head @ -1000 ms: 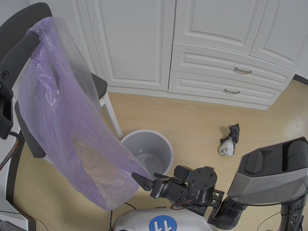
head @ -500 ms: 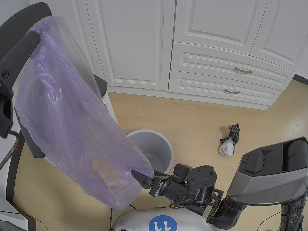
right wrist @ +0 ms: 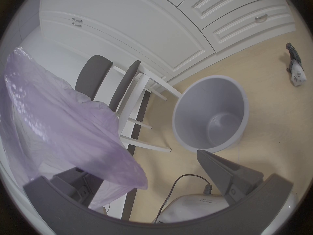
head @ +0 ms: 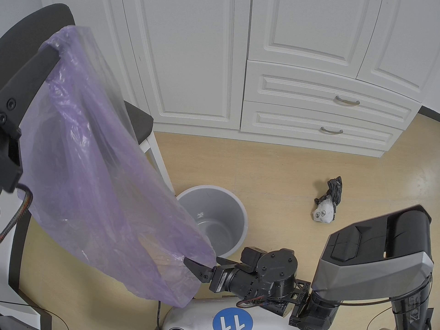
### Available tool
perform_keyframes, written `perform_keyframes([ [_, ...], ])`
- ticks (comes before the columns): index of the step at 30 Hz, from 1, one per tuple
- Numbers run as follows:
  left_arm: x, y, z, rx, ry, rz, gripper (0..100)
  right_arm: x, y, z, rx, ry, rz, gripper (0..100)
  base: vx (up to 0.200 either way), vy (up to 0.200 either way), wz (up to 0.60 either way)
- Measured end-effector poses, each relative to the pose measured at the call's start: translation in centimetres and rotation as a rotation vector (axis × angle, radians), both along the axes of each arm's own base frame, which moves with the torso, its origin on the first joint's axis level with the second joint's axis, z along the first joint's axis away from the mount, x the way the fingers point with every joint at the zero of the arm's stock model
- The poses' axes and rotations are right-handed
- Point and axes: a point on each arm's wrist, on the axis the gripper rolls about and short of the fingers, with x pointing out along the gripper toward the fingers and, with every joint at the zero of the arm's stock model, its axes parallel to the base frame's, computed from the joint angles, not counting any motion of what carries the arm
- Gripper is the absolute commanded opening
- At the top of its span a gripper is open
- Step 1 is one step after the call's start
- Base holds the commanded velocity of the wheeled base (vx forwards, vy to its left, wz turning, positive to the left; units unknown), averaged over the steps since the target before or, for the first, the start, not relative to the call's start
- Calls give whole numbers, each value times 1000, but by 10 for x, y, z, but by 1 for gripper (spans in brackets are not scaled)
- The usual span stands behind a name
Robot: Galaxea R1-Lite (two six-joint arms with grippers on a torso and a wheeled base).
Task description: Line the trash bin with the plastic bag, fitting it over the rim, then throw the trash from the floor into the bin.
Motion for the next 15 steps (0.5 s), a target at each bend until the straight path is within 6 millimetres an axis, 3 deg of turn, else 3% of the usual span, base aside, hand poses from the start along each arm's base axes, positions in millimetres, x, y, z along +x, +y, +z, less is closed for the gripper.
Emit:
perform_keyframes([
  [15,1,-1,-1,3,2,0,0,4,10,6,47,-19,-17,100,0,0,0],
])
